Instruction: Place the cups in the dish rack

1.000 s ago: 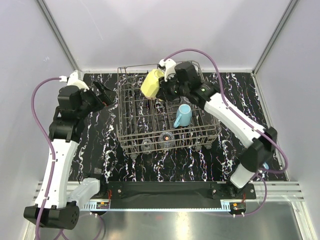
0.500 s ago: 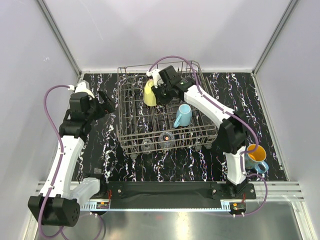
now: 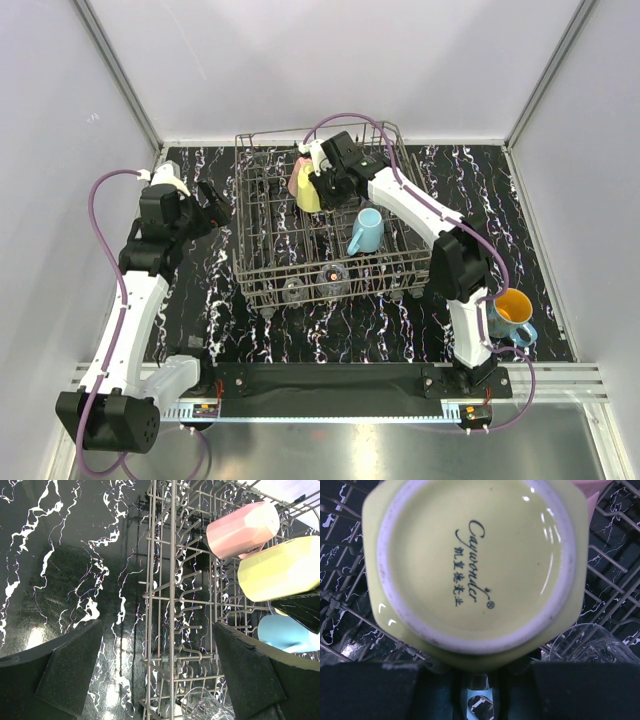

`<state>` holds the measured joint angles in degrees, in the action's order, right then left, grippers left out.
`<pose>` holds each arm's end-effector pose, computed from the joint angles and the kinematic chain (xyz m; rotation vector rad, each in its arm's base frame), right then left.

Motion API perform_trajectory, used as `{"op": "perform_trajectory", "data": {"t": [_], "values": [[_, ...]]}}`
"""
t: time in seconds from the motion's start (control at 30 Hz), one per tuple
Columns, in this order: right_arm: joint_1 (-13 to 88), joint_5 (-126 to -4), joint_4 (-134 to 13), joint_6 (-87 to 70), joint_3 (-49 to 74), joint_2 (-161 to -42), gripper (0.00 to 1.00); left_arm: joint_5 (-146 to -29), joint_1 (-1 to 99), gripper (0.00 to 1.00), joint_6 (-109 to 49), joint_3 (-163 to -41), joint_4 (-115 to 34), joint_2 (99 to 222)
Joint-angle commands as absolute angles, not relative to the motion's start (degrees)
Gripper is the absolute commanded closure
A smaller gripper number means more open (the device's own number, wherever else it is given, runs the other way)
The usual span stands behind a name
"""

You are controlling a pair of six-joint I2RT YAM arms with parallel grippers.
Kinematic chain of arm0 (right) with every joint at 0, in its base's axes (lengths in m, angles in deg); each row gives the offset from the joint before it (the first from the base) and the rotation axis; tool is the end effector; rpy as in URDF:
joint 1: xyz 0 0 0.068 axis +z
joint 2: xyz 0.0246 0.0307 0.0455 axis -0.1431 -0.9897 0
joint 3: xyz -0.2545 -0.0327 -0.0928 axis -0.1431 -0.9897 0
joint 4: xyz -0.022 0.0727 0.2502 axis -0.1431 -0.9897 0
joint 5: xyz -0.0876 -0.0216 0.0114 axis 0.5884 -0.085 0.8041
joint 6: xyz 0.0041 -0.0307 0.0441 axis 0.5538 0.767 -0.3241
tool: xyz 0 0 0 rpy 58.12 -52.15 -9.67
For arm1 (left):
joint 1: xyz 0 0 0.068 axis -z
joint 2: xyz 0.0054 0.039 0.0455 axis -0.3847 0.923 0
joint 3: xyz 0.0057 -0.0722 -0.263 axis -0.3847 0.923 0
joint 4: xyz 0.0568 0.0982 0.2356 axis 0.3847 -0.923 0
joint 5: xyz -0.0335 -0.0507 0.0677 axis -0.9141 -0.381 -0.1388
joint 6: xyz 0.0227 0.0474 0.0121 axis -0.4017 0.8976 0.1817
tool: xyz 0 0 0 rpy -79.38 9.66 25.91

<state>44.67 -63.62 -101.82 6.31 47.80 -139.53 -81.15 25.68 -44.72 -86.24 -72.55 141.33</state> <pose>0.3749 0.2820 0.2854 -0.9808 2.2666 0.3602 0.2130 -0.0125 0.3395 -0.4151 2.0658 -0.3459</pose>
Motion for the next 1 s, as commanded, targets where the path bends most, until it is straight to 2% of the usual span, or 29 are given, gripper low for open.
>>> {"op": "perform_trajectory", "data": {"t": [0.0,0.37,0.47,0.8,0.97], "values": [[44.5,-65.6,-97.9,6.5,51.9,-139.7,1.0,-81.6,25.4,0.01,-43.6,-86.9,-69.8,141.0],[44.5,-63.6,-98.8,5.8,52.7,-142.8,1.0,-81.5,25.4,0.01,-43.6,-86.9,-69.9,141.4],[44.4,-63.4,-99.7,5.6,53.3,-144.0,0.96,-81.5,25.4,0.01,-43.7,-86.9,-69.9,141.5],[44.4,-63.7,-103.0,4.9,57.1,-147.7,0.7,-81.5,25.4,0.01,-43.7,-86.8,-69.9,141.7],[44.5,-63.6,-102.9,4.3,57.1,-147.1,0.37,-81.7,25.4,0.01,-43.8,-86.7,-69.8,141.7]]}}
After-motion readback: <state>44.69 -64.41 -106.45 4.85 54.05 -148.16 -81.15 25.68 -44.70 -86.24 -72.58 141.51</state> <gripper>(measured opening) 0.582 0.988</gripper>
